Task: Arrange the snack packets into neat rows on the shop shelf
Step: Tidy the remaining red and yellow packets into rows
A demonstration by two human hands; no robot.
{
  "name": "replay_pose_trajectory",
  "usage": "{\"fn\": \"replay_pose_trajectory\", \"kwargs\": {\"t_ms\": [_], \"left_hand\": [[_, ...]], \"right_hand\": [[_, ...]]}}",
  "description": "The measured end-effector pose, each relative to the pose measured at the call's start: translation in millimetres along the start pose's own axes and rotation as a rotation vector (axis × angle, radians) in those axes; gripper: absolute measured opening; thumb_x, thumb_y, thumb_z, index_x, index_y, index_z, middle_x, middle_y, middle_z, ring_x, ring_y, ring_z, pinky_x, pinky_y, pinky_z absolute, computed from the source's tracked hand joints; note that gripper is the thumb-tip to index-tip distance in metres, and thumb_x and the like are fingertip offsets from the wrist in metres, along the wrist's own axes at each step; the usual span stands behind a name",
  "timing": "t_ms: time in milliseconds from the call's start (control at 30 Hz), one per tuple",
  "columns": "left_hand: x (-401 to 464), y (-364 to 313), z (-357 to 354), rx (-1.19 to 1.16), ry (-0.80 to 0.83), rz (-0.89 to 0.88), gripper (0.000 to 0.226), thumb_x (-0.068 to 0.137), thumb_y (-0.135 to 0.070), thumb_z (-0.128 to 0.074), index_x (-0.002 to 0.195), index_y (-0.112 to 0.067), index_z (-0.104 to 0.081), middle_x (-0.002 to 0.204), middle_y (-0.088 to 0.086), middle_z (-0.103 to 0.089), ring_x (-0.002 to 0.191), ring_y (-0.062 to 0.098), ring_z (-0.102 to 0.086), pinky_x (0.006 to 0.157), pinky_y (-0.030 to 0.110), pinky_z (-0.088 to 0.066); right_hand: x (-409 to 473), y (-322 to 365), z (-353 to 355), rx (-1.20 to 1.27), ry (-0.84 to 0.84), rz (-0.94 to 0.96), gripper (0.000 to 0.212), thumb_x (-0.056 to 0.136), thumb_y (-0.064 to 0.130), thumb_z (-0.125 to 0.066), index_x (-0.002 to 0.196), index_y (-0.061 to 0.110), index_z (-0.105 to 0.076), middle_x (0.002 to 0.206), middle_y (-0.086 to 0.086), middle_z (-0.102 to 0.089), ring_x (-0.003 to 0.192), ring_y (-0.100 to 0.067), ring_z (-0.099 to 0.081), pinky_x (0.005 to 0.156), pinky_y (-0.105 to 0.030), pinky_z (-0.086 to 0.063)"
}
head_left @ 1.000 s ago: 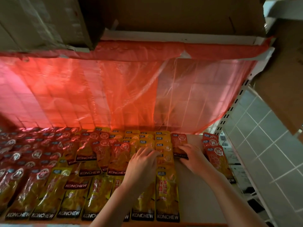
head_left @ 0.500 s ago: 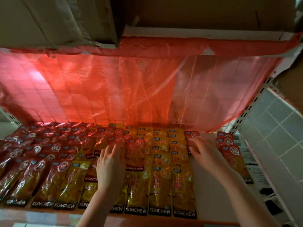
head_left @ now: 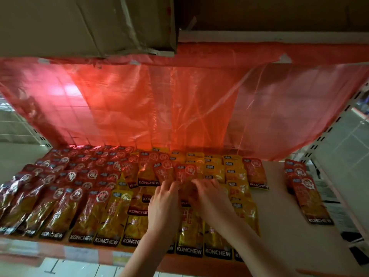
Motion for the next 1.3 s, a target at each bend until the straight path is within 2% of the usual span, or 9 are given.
{"fn": "replay_pose_trajectory", "kwargs": {"t_ms": [233,333,467,600,700,833,900,1033,1300], "left_hand": [[0.9,2.0,-5.4,-0.203,-0.039,0.044,0.039,0.093,-0.011,-0.048,0.129,-0.023,-0.048,0.118,-0.002,-0.058,0.103,0.017,-0.057,0.077,0.031,-0.052],[-1.7,0.4,-4.1,-0.232,-0.090,0.058,0.035,0.092,-0.013,-0.050,0.125,-0.026,-0.052,0.112,-0.008,-0.064,0.095,0.013,-0.062,0.069,0.028,-0.052],[-6.6,-7.5,-3.5,-0.313,-0.117,0.063,0.022,0.096,-0.024,-0.048,0.117,-0.026,-0.054,0.098,-0.008,-0.067,0.077,0.009,-0.062,0.061,0.030,-0.052],[-6.3,-17.4,-0.4,-0.420,-0.148,0.072,0.037,0.091,-0.030,-0.055,0.126,-0.021,-0.047,0.118,-0.006,-0.055,0.093,0.015,-0.060,0.069,0.032,-0.052],[0.8,-25.6,-1.1,-0.642,-0.057,0.145,0.047,0.088,-0.036,-0.057,0.129,-0.018,-0.043,0.117,-0.007,-0.055,0.102,0.009,-0.057,0.078,0.024,-0.049],[9.9,-53.5,-12.8,-0.997,0.172,0.171,0.013,0.090,-0.020,-0.060,0.101,-0.014,-0.060,0.085,0.000,-0.069,0.076,0.013,-0.068,0.070,0.036,-0.058],[12.2,-68.8,-15.2,-1.041,0.180,0.146,0.006,0.090,-0.016,-0.060,0.095,-0.018,-0.061,0.087,0.003,-0.070,0.077,0.019,-0.068,0.072,0.043,-0.057],[18.7,-96.5,-27.8,-1.082,0.232,0.164,0.004,0.090,-0.015,-0.060,0.092,-0.014,-0.064,0.083,0.003,-0.071,0.073,0.017,-0.068,0.064,0.034,-0.057],[21.4,-153.7,-63.9,-0.991,0.404,0.066,0.014,0.092,-0.014,-0.055,0.095,-0.008,-0.068,0.090,0.005,-0.070,0.082,0.015,-0.068,0.074,0.030,-0.057]], "right_hand": [[-2.6,1.4,-2.9,-0.005,-0.021,-0.023,0.053,0.094,0.034,-0.049,0.142,0.023,-0.030,0.139,0.008,-0.038,0.130,-0.016,-0.027,0.110,-0.034,-0.029],[-5.8,3.3,3.9,0.134,-0.141,0.006,0.055,0.092,0.023,-0.055,0.141,0.027,-0.032,0.133,0.007,-0.040,0.122,-0.013,-0.039,0.102,-0.033,-0.039],[-9.3,0.8,13.4,0.378,-0.229,-0.005,0.046,0.094,0.015,-0.054,0.135,0.028,-0.041,0.126,0.009,-0.045,0.109,0.000,-0.047,0.089,-0.014,-0.042],[-16.4,-12.1,33.8,0.511,-0.376,-0.037,0.035,0.089,0.006,-0.059,0.113,0.030,-0.056,0.116,0.011,-0.054,0.109,0.014,-0.044,0.092,-0.002,-0.032],[-22.0,-32.6,48.1,0.712,-0.395,-0.141,0.033,0.088,0.005,-0.060,0.107,0.033,-0.059,0.114,0.013,-0.058,0.101,0.005,-0.054,0.085,-0.009,-0.042],[-30.3,-48.5,60.5,0.910,-0.394,-0.153,0.028,0.090,0.004,-0.058,0.101,0.030,-0.062,0.109,0.007,-0.064,0.089,-0.001,-0.063,0.071,-0.015,-0.050],[-37.7,-54.8,69.5,0.821,-0.468,-0.104,0.014,0.092,0.023,-0.054,0.102,0.029,-0.062,0.111,0.009,-0.062,0.101,0.003,-0.058,0.079,-0.010,-0.045],[-60.2,-69.4,82.2,0.320,-0.590,0.105,0.047,0.089,0.051,-0.051,0.114,0.013,-0.063,0.124,0.004,-0.052,0.121,-0.003,-0.042,0.100,-0.015,-0.034],[-73.1,-107.2,86.6,0.098,-0.569,0.147,0.050,0.081,0.030,-0.061,0.125,0.009,-0.054,0.127,-0.006,-0.053,0.116,-0.018,-0.047,0.105,-0.014,-0.028]]}}
Point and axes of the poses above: each hand's wrist, its own x-axis towards the middle knuckle, its own z-axis out of the back of the hand, y = z × x, the point moved 6 cm from there along x, towards the middle knuckle
